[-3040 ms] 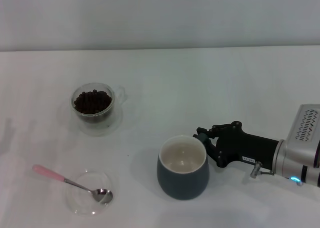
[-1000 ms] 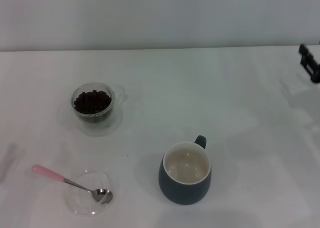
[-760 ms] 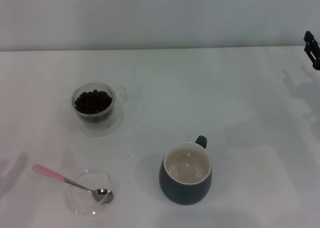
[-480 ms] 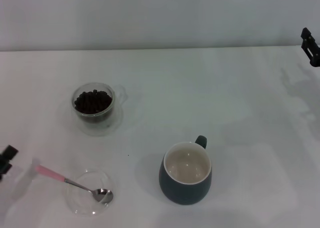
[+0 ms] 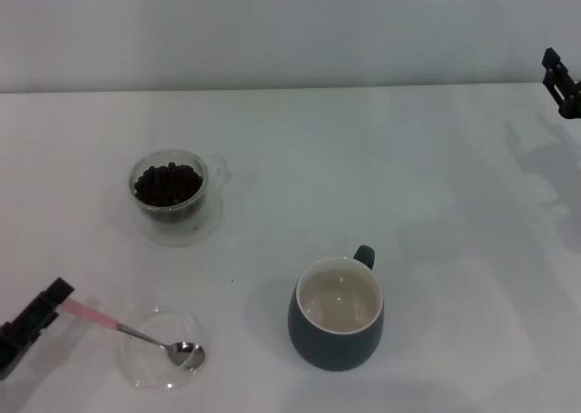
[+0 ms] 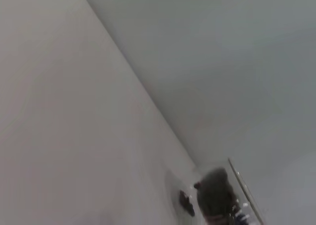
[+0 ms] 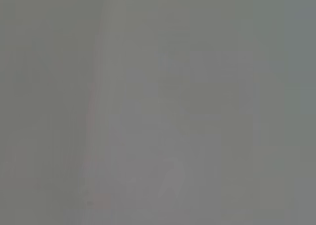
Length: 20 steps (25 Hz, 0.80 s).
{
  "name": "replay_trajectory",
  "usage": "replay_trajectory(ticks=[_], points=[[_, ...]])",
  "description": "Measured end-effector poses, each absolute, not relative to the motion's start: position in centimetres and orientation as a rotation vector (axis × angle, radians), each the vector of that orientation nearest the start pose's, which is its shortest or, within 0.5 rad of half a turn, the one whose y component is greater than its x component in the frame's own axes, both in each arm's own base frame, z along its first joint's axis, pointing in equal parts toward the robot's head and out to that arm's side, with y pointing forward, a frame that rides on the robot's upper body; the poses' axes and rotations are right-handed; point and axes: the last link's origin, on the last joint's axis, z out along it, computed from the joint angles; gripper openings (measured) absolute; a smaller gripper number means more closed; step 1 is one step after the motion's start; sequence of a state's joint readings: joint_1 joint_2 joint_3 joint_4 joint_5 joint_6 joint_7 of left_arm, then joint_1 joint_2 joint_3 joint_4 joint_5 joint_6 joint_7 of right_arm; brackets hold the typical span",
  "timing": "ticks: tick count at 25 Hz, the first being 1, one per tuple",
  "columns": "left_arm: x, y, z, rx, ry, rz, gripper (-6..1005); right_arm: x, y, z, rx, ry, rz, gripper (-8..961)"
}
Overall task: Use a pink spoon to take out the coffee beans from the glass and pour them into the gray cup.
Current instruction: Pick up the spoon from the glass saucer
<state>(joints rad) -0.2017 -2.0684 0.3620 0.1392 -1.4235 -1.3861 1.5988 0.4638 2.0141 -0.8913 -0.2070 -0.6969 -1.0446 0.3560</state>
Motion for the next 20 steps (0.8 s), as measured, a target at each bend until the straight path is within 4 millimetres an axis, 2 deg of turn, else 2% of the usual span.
replay_trajectory(ticks=[13,20], points=[[-37.2,22.7,-4.6,-1.687,-1.751,-1.129,801,35.5,36.2,5.1,-1.656,0.459,0.56,556],[-36.4,23.6,-5.0,-1.736,-1.733,-1.124,658,35.8,36.1,5.2,-1.649,0.464,0.547,556]])
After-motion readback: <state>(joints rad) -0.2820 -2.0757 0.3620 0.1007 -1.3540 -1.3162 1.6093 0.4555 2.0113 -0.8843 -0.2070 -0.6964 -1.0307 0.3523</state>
